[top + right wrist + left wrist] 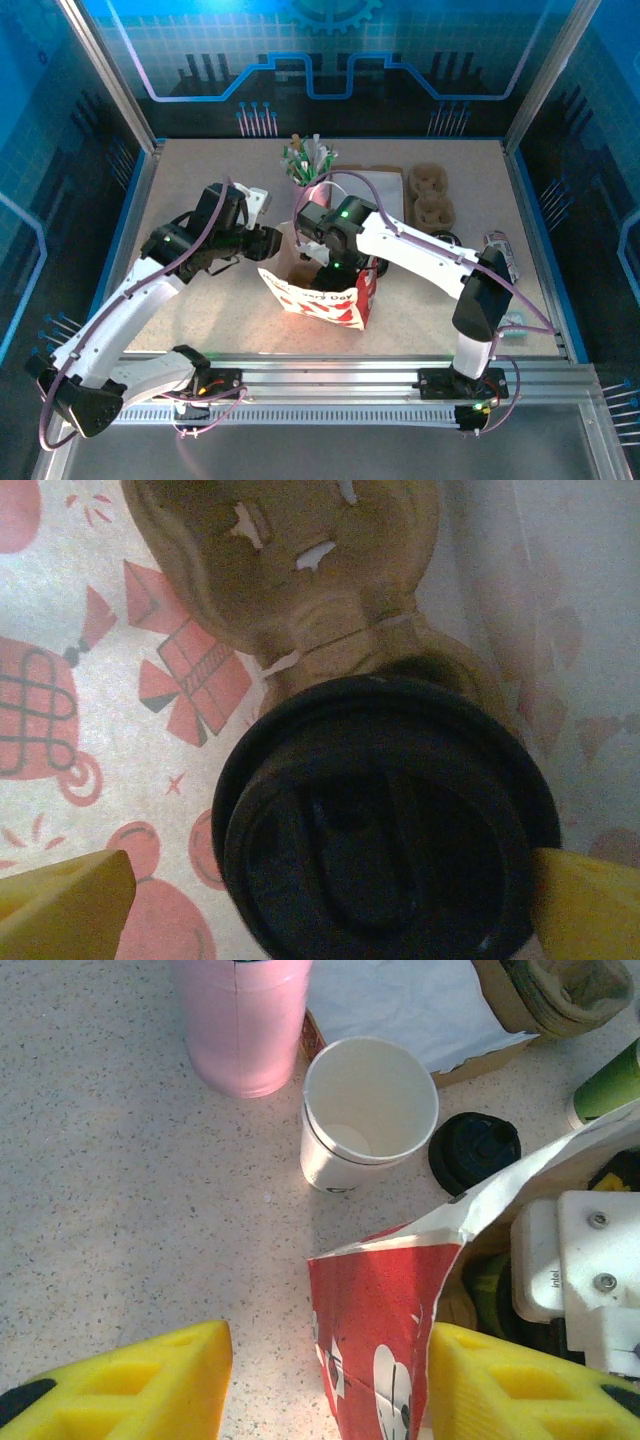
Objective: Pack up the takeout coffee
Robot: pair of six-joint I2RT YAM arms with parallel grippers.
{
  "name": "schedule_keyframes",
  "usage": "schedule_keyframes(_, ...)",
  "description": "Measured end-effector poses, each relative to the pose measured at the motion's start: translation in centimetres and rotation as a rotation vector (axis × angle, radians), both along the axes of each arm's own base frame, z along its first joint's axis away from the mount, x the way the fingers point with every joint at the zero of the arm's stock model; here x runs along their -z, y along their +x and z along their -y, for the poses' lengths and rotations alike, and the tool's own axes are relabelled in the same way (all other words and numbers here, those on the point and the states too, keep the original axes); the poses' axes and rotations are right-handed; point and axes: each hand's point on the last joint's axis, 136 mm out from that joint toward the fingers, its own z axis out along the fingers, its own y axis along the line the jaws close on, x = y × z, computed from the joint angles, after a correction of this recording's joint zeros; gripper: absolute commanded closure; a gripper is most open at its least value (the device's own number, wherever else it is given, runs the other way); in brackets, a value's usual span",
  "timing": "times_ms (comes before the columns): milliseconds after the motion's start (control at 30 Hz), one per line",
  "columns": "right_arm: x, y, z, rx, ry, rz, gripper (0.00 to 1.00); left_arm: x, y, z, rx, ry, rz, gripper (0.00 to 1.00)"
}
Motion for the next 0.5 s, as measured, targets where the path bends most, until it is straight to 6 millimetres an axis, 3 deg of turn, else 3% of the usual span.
schedule_keyframes(500,-1.2,0.3,-0.4,-0.024,0.010,0.037,0.00,-1.0,-0.5,0.7,0.026,0.009,-0.001,0.45)
